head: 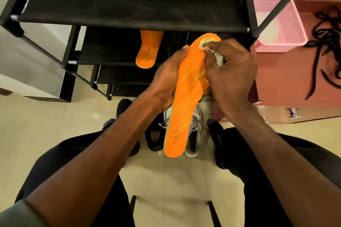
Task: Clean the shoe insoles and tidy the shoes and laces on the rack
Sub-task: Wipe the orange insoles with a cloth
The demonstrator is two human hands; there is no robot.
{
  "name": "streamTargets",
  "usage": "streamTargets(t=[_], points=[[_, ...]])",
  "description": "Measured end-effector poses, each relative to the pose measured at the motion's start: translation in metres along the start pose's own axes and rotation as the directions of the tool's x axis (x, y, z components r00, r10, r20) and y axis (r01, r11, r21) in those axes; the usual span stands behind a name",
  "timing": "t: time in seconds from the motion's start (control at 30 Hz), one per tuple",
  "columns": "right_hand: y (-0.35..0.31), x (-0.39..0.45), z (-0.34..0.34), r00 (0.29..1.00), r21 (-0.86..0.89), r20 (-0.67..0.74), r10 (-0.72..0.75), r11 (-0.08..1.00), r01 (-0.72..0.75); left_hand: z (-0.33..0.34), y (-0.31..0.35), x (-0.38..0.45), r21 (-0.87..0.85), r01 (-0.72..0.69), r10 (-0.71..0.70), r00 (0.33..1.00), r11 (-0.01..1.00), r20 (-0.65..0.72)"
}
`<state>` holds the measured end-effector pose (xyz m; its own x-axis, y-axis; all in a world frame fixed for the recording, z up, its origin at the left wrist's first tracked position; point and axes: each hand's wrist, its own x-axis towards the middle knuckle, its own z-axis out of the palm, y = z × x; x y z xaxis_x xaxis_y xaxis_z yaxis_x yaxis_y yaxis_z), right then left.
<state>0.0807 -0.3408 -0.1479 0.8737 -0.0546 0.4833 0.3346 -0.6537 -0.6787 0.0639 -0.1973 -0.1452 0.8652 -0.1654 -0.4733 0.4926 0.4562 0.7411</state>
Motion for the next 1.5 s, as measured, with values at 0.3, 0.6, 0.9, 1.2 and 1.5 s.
streamTargets(t=[0.3, 0.6, 0.9, 1.2, 1.5], points=[[-0.004, -0.001, 0.007, 0.984, 0.176, 0.123, 0.129, 0.973, -0.15, -0.004, 0.016, -0.005, 0.004, -0.011, 0.011, 1.0, 1.0, 0.007], [0.009, 0.018, 0.0, 0.887, 0.432, 0.088, 0.453, 0.785, -0.443, -0.01, 0.021, -0.001, -0.089, 0.044, -0.043, 0.999, 0.995, 0.011], [0.001, 0.005, 0.001, 0.989, 0.074, 0.032, 0.142, 0.987, -0.144, -0.002, 0.02, -0.006, -0.003, 0.08, -0.079, 0.993, 0.997, 0.092], [-0.004, -0.003, 0.001, 0.988, -0.033, 0.137, -0.074, 0.996, 0.079, -0.003, 0.017, -0.006, -0.077, 0.08, -0.067, 0.985, 0.994, 0.16], [-0.006, -0.005, 0.0, 0.95, 0.114, 0.261, -0.171, 0.983, 0.145, -0.006, 0.02, -0.008, -0.082, 0.154, -0.135, 0.97, 0.985, 0.201]])
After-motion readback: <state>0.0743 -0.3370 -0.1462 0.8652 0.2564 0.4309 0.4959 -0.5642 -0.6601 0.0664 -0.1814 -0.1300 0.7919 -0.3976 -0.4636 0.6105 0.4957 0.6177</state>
